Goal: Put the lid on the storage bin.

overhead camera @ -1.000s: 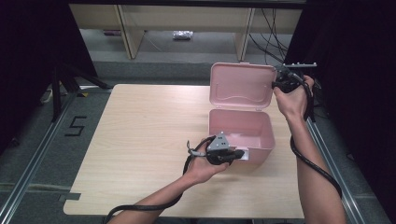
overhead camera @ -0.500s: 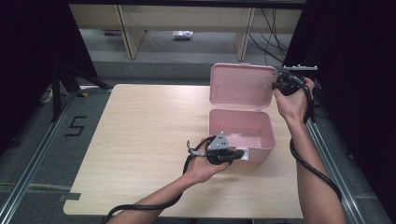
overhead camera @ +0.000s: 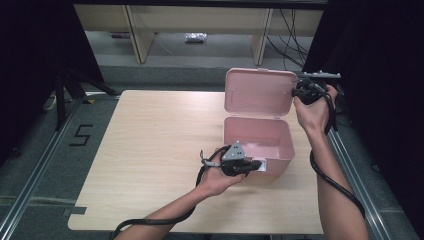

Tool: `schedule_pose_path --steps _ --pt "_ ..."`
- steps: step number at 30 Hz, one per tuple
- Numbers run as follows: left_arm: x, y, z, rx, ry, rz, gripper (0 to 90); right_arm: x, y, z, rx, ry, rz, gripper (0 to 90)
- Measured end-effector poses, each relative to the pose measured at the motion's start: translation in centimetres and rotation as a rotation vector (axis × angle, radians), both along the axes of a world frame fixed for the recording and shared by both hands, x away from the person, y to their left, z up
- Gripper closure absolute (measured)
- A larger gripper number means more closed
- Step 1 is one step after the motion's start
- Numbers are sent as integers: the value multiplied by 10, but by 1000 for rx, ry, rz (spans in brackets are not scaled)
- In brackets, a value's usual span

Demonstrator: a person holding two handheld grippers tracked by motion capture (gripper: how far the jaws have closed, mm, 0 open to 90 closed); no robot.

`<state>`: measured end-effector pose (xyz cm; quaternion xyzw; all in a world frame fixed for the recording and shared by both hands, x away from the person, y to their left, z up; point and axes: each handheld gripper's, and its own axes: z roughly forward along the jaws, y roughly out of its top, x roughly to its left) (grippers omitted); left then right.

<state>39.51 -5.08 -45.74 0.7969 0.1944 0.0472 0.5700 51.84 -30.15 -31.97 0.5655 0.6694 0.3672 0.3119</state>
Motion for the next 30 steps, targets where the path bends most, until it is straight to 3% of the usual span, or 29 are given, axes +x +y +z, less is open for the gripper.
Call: schedule_pose_path --steps 1,3,6,16,23,30 --pt "0 0 0 1 0 0 900 -1 2 0 22 7 -17 899" --pt "0 0 0 1 -1 0 900 -1 0 -1 -3 -6 -3 899" --pt "0 0 0 2 -1 0 900 -3 1 -1 12 0 -23 899" --pt "0 0 0 2 -1 1 900 -6 -1 -3 -7 -32 2 899" --pt "0 0 0 5 -3 3 900 -9 2 -3 13 -30 -15 899" --pt "0 0 0 5 -3 4 900 -13 2 -4 2 -44 -11 899"
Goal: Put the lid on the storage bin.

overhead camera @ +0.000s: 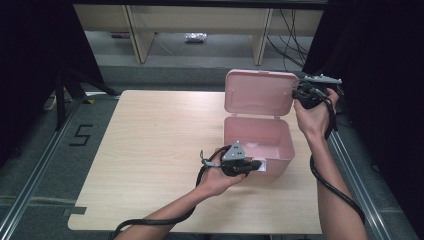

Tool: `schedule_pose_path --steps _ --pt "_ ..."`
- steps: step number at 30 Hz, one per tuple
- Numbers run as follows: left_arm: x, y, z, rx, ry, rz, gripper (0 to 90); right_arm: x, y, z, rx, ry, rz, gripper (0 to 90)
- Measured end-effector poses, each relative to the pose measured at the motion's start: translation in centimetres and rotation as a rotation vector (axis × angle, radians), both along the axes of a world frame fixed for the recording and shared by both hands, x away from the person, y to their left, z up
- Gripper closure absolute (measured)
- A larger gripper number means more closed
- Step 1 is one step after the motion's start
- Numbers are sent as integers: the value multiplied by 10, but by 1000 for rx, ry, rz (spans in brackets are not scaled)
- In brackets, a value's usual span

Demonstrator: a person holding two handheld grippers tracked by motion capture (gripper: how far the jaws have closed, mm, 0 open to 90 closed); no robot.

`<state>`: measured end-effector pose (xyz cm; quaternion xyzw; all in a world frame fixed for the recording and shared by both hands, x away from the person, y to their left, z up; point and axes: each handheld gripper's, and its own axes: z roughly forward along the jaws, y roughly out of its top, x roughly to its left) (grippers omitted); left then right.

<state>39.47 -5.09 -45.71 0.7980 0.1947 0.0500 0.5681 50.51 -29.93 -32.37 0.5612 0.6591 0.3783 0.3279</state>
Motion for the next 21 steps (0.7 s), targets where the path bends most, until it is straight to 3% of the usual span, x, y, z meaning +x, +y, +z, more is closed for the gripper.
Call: schedule_pose_path --steps 6,7,9,11,13,15,21 --pt "0 0 0 -1 -1 1 900 -2 -1 -1 -24 -12 4 898" --pt "0 0 0 -1 -1 1 900 -4 1 -1 3 -8 -9 898" --pt "0 0 0 0 0 1 900 -4 -1 -2 -16 -22 5 898" --pt "0 0 0 -1 0 1 900 -6 1 -2 -5 -19 -10 898" --pt "0 0 0 -1 0 2 900 -6 0 -3 -24 -29 -1 898" --pt "0 0 0 -1 0 2 900 -8 1 -4 -4 -32 -8 898" --pt "0 0 0 0 0 2 900 -10 -1 -4 -26 -40 5 897"
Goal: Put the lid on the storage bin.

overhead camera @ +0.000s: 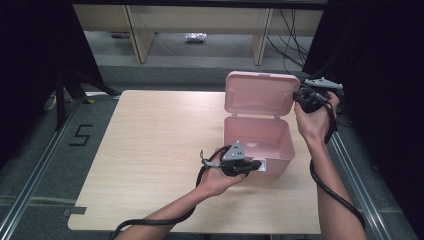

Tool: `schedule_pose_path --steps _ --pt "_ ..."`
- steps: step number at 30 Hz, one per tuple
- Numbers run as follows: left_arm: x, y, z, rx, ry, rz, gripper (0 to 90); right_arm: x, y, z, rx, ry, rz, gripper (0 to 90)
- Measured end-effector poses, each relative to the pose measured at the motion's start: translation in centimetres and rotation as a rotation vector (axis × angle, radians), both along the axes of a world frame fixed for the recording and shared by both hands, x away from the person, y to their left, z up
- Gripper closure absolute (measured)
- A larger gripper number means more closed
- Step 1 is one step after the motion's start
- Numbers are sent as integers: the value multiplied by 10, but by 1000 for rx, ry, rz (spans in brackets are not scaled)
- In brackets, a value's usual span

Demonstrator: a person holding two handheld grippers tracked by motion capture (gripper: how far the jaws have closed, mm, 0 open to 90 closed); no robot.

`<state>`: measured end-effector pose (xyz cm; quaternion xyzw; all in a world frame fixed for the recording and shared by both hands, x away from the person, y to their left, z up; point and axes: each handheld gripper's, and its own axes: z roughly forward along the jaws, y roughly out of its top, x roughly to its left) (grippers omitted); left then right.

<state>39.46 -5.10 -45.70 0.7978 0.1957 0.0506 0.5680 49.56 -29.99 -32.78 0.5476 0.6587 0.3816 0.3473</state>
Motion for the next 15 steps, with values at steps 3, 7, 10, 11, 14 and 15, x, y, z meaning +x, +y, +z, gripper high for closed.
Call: schedule_pose_path --steps 3,7,10,11,14,15 --pt "0 0 0 -1 1 0 900 -2 1 -1 14 -1 -8 898" --pt "0 0 0 -2 2 0 900 -3 1 -1 14 -8 -8 897" --pt "0 0 0 -1 2 0 900 -4 0 -1 1 -13 5 897" --pt "0 0 0 -2 3 1 900 -4 0 -2 -1 -13 3 897" --pt "0 0 0 -3 0 2 900 -7 1 -2 6 -16 2 897" --pt "0 0 0 -3 0 1 900 -7 0 -2 -2 -19 4 897"
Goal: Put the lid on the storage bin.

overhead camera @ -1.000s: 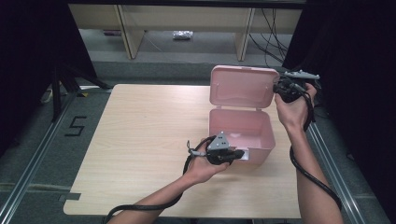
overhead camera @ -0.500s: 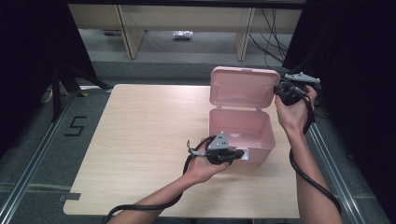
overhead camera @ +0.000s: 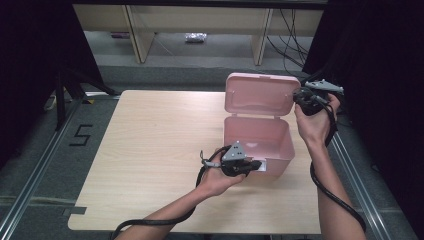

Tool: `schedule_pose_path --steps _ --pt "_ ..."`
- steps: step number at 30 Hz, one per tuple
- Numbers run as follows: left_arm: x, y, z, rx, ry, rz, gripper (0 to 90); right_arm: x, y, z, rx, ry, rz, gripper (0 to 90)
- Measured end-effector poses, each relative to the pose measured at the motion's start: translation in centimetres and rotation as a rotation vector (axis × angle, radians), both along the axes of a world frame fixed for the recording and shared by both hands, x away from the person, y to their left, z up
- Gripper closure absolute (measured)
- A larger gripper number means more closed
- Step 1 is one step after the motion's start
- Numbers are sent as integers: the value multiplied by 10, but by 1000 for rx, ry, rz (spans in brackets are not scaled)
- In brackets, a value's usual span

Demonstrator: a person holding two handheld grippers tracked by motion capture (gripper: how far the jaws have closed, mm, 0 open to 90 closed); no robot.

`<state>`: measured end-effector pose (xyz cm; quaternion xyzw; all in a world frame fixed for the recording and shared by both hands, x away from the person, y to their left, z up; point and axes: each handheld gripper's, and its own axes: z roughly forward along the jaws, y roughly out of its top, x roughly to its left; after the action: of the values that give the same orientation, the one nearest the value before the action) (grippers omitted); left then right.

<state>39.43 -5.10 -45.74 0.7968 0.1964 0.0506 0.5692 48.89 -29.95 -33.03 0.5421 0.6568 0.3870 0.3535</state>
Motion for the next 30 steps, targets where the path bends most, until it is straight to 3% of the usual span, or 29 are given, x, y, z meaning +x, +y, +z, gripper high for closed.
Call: schedule_pose_path --steps 4,5,26,30 --pt "0 0 0 0 0 0 900 -3 2 0 17 4 -14 897" --pt "0 0 0 0 0 0 900 -2 0 0 -8 -4 0 897" --pt "0 0 0 0 1 0 900 -11 2 -2 6 -8 -3 896" --pt "0 0 0 -1 2 0 900 -12 -1 -2 -26 -21 6 895"
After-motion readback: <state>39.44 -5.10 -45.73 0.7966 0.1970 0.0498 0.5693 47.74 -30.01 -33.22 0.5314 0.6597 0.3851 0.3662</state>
